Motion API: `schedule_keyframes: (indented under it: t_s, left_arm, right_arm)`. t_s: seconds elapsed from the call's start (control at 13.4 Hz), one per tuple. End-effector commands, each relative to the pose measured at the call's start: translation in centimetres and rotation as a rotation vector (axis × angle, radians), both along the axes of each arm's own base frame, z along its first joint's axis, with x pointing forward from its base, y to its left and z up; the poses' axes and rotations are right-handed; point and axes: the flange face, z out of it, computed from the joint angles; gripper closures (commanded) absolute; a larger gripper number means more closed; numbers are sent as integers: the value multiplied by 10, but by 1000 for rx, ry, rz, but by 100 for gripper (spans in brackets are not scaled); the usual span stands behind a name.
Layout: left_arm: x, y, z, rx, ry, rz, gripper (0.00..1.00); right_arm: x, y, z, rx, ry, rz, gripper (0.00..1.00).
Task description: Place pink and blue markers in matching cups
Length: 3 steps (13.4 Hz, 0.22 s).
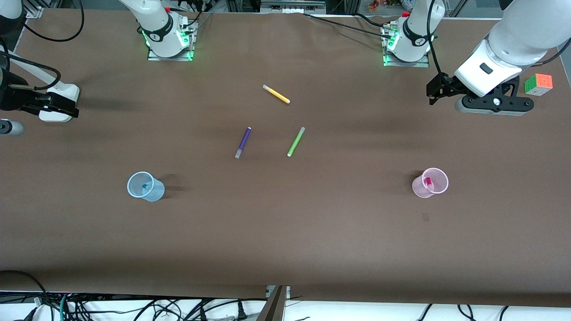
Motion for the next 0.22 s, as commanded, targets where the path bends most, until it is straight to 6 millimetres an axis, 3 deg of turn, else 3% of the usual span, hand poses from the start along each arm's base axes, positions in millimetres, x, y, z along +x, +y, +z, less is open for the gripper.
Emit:
schedule_keyframes:
  t_s: [0.0, 0.15]
  left_arm:
    - [0, 2, 8, 7, -10, -7, 0]
    - [-1, -1, 8, 8, -9, -10, 0]
  right_arm:
    - [3, 2, 6, -12, -8, 10, 0]
    - [2, 1, 7, -13, -10, 4, 0]
